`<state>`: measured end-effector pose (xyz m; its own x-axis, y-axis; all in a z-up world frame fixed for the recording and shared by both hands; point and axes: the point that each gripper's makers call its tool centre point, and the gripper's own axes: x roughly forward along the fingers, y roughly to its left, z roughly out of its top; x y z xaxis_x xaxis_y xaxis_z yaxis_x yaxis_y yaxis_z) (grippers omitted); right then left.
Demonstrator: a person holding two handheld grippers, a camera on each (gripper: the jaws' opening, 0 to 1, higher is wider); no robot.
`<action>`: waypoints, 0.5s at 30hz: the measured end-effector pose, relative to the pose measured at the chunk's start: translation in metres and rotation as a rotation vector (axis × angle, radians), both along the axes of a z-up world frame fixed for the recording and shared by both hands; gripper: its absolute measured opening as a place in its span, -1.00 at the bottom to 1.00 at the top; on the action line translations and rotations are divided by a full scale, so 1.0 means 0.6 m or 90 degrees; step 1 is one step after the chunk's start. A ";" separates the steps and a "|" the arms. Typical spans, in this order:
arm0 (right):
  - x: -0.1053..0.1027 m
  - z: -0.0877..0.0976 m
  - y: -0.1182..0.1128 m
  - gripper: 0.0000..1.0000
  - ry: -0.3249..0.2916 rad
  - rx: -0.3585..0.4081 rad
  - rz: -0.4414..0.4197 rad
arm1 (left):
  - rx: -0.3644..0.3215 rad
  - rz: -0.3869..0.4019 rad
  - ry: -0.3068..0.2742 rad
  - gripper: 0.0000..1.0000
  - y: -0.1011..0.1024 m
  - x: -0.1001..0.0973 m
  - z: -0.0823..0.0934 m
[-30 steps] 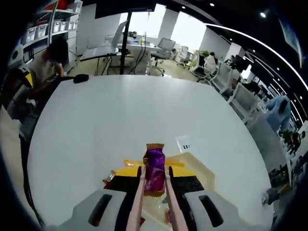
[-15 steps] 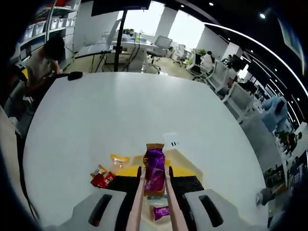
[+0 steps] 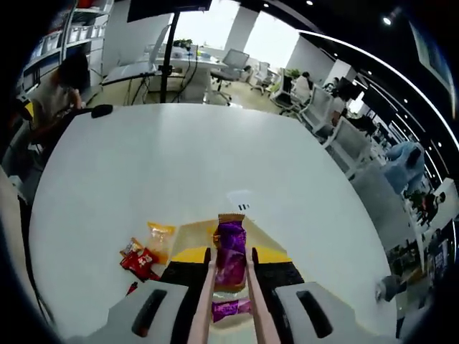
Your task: Place the target food into the container with the food tongs after gripping and lifting it, then release it inside without dropping or visibly crushing the food.
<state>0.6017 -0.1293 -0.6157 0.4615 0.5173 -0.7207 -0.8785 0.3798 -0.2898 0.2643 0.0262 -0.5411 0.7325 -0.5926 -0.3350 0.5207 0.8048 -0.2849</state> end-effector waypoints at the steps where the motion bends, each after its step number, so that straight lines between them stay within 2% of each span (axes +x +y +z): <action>1: 0.001 0.000 -0.001 -0.56 0.000 -0.001 0.000 | -0.001 0.000 0.001 0.56 0.000 0.000 0.000; 15: 0.011 -0.004 -0.011 -0.56 -0.002 -0.008 -0.006 | -0.002 0.000 0.008 0.57 -0.002 -0.005 -0.006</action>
